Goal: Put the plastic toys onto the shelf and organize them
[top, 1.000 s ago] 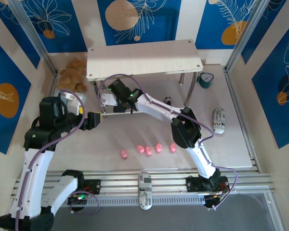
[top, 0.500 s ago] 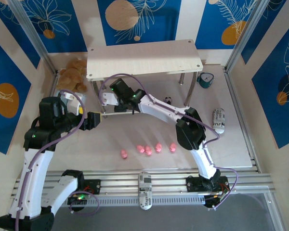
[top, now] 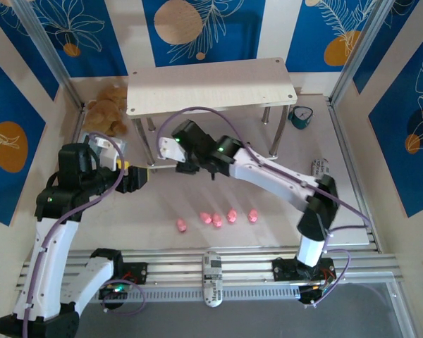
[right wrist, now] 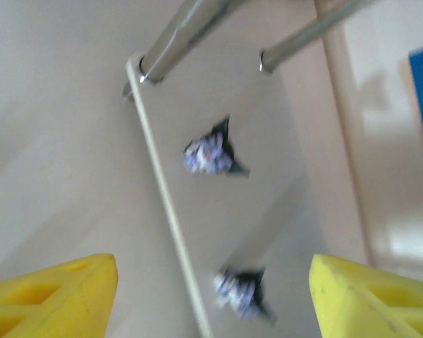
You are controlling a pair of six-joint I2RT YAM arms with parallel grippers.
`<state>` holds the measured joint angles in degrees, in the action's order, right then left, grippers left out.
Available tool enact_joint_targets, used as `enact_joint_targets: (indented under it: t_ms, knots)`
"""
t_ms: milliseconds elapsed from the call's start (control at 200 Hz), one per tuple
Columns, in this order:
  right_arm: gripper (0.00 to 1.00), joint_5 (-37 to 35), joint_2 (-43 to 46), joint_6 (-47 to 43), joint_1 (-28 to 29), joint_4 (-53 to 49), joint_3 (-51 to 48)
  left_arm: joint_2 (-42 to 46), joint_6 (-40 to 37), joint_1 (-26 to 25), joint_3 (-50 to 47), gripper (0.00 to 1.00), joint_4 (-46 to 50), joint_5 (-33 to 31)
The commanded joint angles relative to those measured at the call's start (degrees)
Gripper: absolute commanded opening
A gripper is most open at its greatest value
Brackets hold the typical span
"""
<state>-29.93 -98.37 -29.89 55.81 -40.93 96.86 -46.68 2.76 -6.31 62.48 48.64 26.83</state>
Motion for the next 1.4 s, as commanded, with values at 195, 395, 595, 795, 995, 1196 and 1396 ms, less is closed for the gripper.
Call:
enact_joint_targets:
  t_ms: [195,395,595,795,995,1196,1396]
  knots:
    - [0.64,4.6,19.2,43.7,-7.8,-30.5,-13.5,5.2,10.8,-3.9,-11.7,0.73,-1.0,7.4]
    - [0.58,7.6,24.5,60.2,-8.6,-36.4,-25.2,7.4,18.9,-18.7,-16.5,0.71,-3.8,-6.9]
    - [0.58,10.6,22.5,66.9,-8.1,-33.6,-33.3,-2.2,21.6,-34.0,-17.4,0.7,-13.1,-26.7]
    - [0.54,12.5,20.1,68.2,-10.1,-25.1,-38.8,-6.6,18.7,-34.0,-12.1,0.7,-17.5,-28.2]
    - [0.49,12.3,16.6,68.9,-13.3,-14.9,-42.4,-7.0,16.2,-34.0,-8.6,0.71,-15.5,-29.8]
    - [0.46,12.9,11.8,68.7,-14.4,-11.4,-42.1,-5.7,15.5,-33.9,-8.7,0.73,-14.1,-31.5]
    - [0.46,16.2,9.5,69.5,-16.5,-8.7,-44.6,-5.6,14.5,-33.0,-8.4,0.75,-13.7,-31.6]
